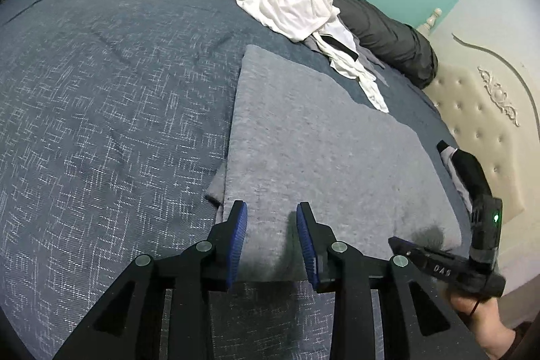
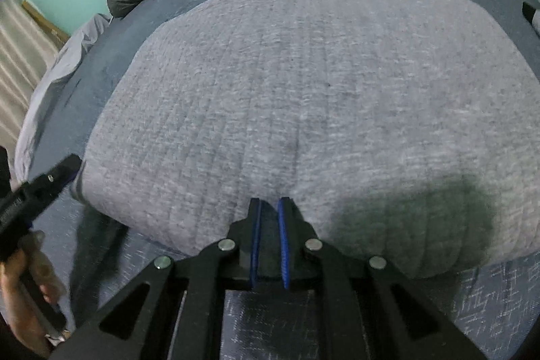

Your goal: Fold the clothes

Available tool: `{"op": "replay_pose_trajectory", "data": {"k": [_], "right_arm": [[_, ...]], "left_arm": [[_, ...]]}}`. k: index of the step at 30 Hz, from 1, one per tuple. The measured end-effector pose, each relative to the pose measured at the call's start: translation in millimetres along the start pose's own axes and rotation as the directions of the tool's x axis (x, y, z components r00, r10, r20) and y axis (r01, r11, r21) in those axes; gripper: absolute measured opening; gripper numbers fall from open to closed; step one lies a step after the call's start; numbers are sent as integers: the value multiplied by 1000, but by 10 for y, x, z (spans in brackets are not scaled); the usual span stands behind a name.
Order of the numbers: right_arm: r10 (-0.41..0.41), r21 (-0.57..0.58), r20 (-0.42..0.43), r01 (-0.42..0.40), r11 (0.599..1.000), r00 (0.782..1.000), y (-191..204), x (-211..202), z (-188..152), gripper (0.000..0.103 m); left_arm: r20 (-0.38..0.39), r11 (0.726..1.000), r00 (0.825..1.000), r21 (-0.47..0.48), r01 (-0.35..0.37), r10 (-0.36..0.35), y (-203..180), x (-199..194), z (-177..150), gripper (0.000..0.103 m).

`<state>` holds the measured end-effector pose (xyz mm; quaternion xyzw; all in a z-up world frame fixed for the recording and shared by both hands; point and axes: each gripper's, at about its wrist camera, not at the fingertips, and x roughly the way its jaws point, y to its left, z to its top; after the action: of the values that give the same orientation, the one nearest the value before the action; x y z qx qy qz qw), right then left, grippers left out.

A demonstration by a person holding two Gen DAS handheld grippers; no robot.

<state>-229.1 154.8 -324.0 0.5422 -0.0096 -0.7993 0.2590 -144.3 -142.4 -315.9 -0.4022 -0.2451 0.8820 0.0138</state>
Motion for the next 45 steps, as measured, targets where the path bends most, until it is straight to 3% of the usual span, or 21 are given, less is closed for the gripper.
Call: {"op": "replay_pose_trajectory", "data": {"k": [7,14,20,24,33,45], "right_arm": [[46,46,15,-46,998,999,22,-198,-26,9],[12,23,-10,-11,1000,1000,32,-49,-165,6],[-9,9,17,8,1000,1000,153,-149,-88,6],[-35,-23,-16,35,999,999,194,-21,-71,6],[-72,-31,-27,71,997,997,268,154,283,6],[-115,26,-60,116,993,992,135,530,1115,6]], "left_arm": [[2,999,1000,-31,25,-25,97,5,2,41],[11,999,1000,-31,27,-27,121,-37,-4,41],[21,999,999,-40,34,-33,148,-56,12,41],[25,998,999,-48,37,-36,183,-62,23,41],[36,997,999,-64,40,-38,233,-74,55,41],[33,996,999,-82,35,-32,325,-60,67,42]]}}
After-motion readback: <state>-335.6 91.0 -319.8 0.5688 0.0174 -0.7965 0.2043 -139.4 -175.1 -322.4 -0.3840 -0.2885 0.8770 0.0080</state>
